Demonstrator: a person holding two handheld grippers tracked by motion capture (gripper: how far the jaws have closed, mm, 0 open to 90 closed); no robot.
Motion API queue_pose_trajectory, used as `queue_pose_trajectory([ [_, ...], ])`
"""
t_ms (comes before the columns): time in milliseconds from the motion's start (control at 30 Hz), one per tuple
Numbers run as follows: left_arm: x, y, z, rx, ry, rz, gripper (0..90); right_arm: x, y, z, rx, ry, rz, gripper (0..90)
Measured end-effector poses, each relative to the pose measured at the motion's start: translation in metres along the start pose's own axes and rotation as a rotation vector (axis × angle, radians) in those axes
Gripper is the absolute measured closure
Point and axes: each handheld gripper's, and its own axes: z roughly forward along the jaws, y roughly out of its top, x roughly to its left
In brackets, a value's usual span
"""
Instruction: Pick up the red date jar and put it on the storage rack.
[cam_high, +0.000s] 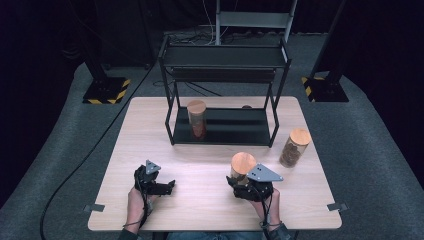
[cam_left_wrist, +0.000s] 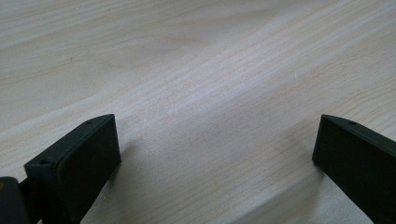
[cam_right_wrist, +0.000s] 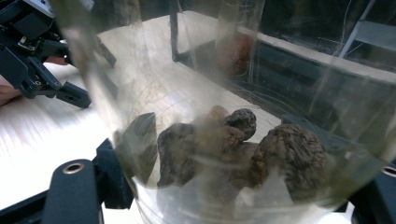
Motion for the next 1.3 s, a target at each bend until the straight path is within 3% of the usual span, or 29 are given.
queue_pose_trajectory([
  [1300, 0.0, 0.0, 0.0, 0.0, 0.0, 0.0, 0.0, -0.014, 0.018, 0.017, -0.003, 0.002, -0.009, 24.8],
])
